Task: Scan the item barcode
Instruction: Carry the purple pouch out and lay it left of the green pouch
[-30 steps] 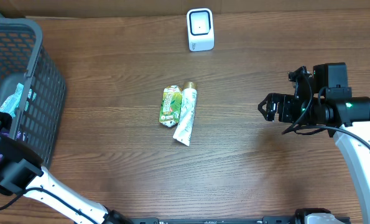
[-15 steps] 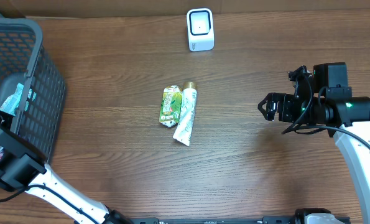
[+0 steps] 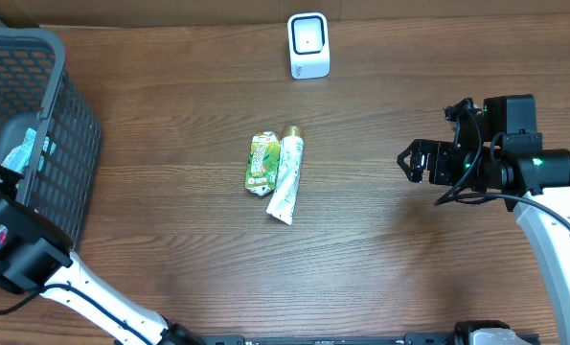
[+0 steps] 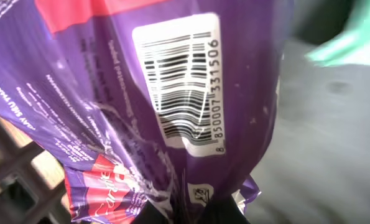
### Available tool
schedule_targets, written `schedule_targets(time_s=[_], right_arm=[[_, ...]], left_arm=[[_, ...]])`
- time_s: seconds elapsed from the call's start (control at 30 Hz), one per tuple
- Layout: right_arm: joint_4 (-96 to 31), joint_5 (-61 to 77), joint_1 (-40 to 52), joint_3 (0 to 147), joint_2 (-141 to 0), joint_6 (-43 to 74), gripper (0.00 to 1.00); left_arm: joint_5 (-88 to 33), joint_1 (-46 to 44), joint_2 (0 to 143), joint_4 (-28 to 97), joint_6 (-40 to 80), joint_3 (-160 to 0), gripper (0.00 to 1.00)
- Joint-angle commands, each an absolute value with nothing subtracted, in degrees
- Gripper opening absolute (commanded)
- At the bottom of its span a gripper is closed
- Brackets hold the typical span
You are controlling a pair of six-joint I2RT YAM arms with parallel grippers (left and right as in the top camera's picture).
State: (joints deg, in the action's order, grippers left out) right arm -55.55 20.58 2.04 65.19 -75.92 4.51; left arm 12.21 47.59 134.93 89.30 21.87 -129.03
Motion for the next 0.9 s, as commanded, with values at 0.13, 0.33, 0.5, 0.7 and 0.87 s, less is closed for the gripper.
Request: schedule_targets(time_s=[0.13, 0.33, 0.5, 0.7, 0.87], right_arm=[[-55.35, 20.71, 2.24, 65.3, -75.9, 4.54, 1.0], [-55.37, 20.71, 2.24, 65.3, -75.9, 4.64, 1.0], [-55.4, 20.73, 2.24, 65.3, -75.9, 4.67, 1.0], [-55.37, 22.09, 2.24, 65.3, -75.9, 4.67, 1.0], [-55.37, 22.61, 2.24, 65.3, -75.9, 4.64, 1.0]], left_arm=[[1.48, 45.67, 125.08, 91.37, 19.2, -144.92, 0.04], [-5.72, 42.0, 114.48, 90.39, 19.2, -152.16, 0.04], [-8.64, 34.33, 105.3, 89.27, 17.23, -153.51, 0.04], [-5.72, 13.96, 100.25, 95.66, 12.23, -153.47, 0.04], [2.2, -2.85, 101.3, 96.64, 12.67, -145.18, 0.04]])
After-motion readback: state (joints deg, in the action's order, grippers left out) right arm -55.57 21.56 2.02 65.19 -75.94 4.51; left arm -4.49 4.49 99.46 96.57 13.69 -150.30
